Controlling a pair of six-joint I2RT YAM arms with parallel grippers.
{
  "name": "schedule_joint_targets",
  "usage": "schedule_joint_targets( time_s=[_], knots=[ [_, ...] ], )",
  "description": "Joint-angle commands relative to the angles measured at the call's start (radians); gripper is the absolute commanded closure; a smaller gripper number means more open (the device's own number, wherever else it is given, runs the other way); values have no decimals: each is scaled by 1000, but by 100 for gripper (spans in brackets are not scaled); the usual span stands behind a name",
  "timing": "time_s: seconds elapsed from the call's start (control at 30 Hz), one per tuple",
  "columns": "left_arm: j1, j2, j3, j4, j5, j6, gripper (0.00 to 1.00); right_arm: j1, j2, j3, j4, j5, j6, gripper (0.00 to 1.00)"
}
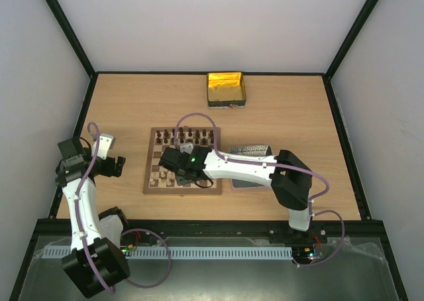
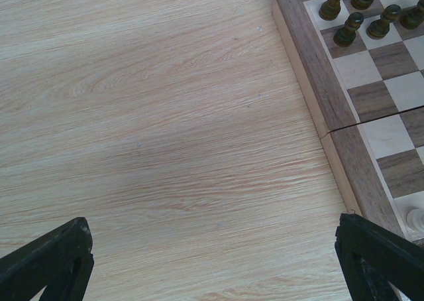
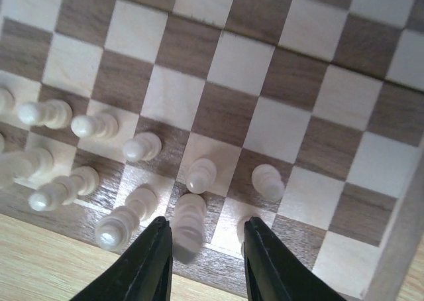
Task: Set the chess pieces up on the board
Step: Adjust the chess piece on the chessboard.
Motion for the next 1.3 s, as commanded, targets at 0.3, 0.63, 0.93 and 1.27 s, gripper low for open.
schedule_joint_targets(
  time_s=[0.3,0.63,0.93,1.27],
  knots=[
    [-2,-4,-10,-7,17,8,1,-116,-212,-9,-85,153,30,67],
    [-3,4,-9,-9,20,10,1,-195,-280,-206,70,-46,-11,69],
    [-3,5,-9,-7,16,8,1,-72,-124,-62,69,-74,-37,72],
    [-3,12,-8,-7,17,7,1,-51,-56,-49,94,-114,-58,75]
  ],
)
